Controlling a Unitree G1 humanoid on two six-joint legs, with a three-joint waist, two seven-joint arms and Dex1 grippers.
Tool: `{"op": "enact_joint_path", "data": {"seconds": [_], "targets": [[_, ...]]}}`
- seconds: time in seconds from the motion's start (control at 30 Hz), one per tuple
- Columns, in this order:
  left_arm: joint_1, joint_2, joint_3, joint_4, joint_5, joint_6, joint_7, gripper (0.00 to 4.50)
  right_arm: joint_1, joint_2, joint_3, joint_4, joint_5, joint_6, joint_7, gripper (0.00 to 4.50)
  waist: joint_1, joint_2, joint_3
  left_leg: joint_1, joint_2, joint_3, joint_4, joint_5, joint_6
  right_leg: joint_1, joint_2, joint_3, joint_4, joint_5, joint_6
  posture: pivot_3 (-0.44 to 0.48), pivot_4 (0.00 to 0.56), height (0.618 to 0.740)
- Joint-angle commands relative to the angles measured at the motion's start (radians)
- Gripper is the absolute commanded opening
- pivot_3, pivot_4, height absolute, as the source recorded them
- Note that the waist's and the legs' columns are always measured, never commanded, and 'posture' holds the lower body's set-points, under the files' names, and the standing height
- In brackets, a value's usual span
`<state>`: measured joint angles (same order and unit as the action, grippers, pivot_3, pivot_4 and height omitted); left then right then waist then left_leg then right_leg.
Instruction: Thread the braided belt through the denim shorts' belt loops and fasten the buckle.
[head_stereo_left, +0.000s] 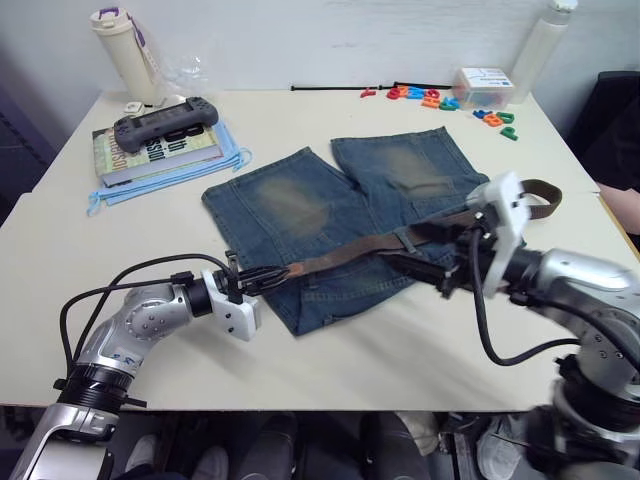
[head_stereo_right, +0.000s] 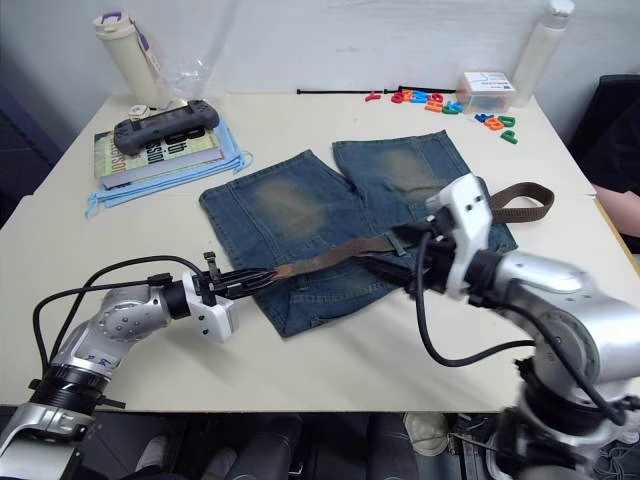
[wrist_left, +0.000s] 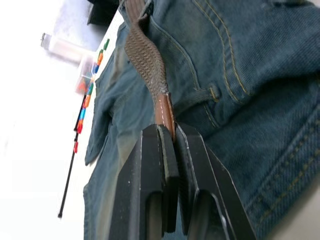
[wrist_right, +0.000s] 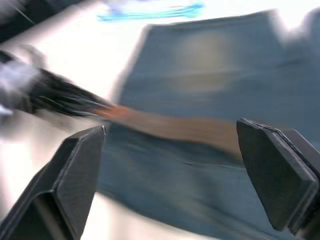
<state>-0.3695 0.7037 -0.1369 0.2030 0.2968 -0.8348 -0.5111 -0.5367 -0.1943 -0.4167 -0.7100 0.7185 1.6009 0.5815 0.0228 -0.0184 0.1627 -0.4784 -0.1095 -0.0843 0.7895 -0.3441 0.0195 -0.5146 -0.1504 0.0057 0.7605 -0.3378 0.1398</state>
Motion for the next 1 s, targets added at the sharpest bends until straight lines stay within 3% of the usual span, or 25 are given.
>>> {"op": "enact_joint_path", "data": {"seconds": [0.03, 0.27, 0.43, 0.57, 0.73, 0.93, 1.0], "targets": [[-0.016, 0.003, 0.012, -0.029, 0.024, -0.032, 0.035, 0.0, 0.03, 0.175, -0.075, 0.037, 0.189, 0.014, -0.233, 4.49, 0.0, 0.0, 0.0, 0.0, 0.0, 0.0, 0.0, 0.0, 0.0, 0.0, 0.0, 0.0, 0.001, 0.0, 0.0, 0.0, 0.15, 0.654], [-0.027, -0.006, 0.012, -0.034, 0.046, -0.039, 0.063, 0.0, 0.073, 0.487, -0.121, 0.185, 0.412, 0.014, -0.664, 4.49, -0.015, 0.0, 0.0, 0.002, -0.003, 0.002, 0.0, 0.0, 0.001, -0.001, 0.001, 0.0, 0.005, 0.0, 0.0, 0.0, 0.15, 0.654], [-0.035, 0.002, 0.015, -0.031, 0.055, -0.049, 0.075, 0.0, 0.098, 0.546, -0.13, 0.266, 0.543, -0.001, -0.86, 4.49, -0.031, 0.001, 0.0, 0.002, -0.002, 0.002, 0.0, 0.001, 0.001, -0.002, 0.001, 0.0, 0.007, 0.0, 0.0, 0.0, 0.15, 0.654], [-0.032, 0.006, 0.013, -0.043, 0.056, -0.056, 0.077, 0.0, 0.09, 0.531, -0.092, 0.349, 0.666, -0.115, -0.988, 4.49, -0.051, 0.001, 0.0, 0.002, -0.001, 0.002, 0.0, 0.001, 0.001, -0.002, 0.001, 0.001, 0.007, 0.0, 0.0, 0.0, 0.15, 0.654], [-0.013, 0.014, 0.01, -0.059, 0.058, -0.066, 0.074, 0.0, 0.073, 0.426, 0.016, 0.428, 0.908, -0.337, -1.165, 4.49, -0.058, 0.001, 0.0, 0.002, 0.0, 0.003, 0.0, 0.001, 0.002, -0.003, 0.001, 0.002, 0.009, 0.0, 0.0, 0.0, 0.15, 0.654], [-0.01, 0.014, 0.01, -0.063, 0.058, -0.063, 0.076, 0.0, 0.097, 0.307, 0.163, 0.436, 1.059, -0.508, -1.243, 4.49, -0.056, 0.001, 0.0, 0.002, -0.001, 0.003, 0.001, -0.001, 0.005, -0.004, 0.002, 0.002, 0.011, 0.0, 0.0, 0.0, 0.15, 0.654], [-0.011, 0.015, 0.01, -0.062, 0.063, -0.064, 0.078, 0.0, 0.109, 0.276, 0.199, 0.43, 1.077, -0.548, -1.247, 3.98, -0.054, 0.001, 0.0, 0.002, -0.002, 0.003, 0.001, -0.001, 0.006, -0.004, 0.003, 0.002, 0.012, 0.0, 0.0, 0.0, 0.15, 0.654]]}}
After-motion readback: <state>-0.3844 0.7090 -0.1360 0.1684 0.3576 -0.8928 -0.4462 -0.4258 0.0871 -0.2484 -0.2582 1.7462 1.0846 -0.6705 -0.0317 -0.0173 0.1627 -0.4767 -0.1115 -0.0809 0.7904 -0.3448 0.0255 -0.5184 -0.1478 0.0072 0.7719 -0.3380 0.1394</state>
